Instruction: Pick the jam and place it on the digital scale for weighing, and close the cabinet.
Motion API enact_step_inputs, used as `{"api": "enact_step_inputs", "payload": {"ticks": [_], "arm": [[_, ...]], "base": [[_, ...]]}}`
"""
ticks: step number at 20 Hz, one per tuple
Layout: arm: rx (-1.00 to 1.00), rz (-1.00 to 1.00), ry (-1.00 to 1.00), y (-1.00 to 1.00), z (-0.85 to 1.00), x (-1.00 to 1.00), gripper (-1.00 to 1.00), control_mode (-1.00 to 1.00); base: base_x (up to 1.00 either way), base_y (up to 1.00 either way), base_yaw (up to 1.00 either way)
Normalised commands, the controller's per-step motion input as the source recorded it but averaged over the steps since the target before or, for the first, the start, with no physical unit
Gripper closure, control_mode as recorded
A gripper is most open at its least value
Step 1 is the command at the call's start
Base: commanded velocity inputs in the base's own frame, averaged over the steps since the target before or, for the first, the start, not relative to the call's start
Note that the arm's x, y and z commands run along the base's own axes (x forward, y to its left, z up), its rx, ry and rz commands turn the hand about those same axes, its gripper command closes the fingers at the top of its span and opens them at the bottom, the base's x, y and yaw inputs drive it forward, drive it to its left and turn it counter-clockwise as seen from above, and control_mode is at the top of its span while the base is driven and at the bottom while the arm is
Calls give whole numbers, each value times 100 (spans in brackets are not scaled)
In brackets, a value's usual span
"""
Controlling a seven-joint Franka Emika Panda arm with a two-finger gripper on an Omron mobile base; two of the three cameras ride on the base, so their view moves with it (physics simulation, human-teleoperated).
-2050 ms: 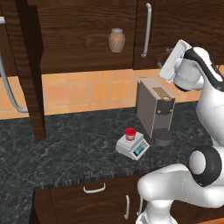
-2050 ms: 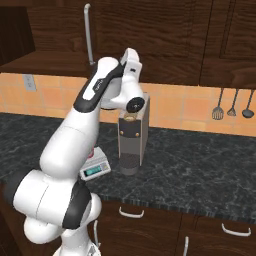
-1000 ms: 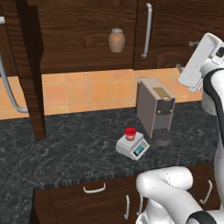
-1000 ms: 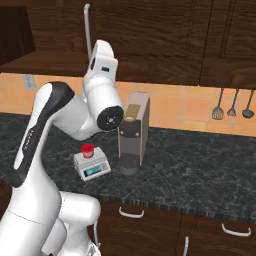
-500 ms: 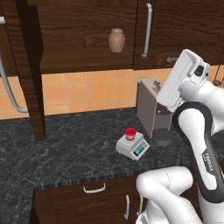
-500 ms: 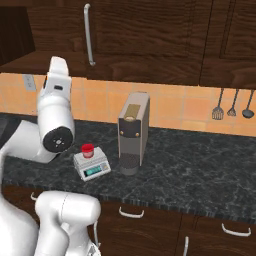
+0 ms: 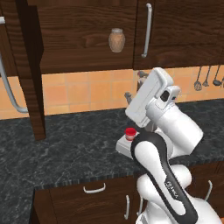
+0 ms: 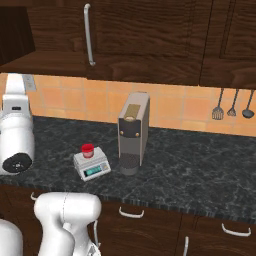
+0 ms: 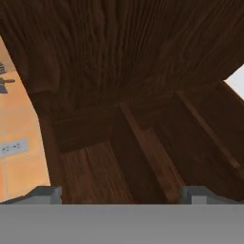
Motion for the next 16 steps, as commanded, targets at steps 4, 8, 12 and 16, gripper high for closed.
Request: {"api": "enact_step_inputs", "payload": {"ticks": [4,8,12,16], "arm": [[0,0,0,32,-11,-32,-100,-100],[-2,0,0,58,-10,-33,-100,-100],[-3,0,-4,47,-1,-59,-100,-100],[-3,0,-6,31,0,-68,-100,-100]], "base": [[0,0,0],[0,0,0],[0,0,0],[0,0,0]]}}
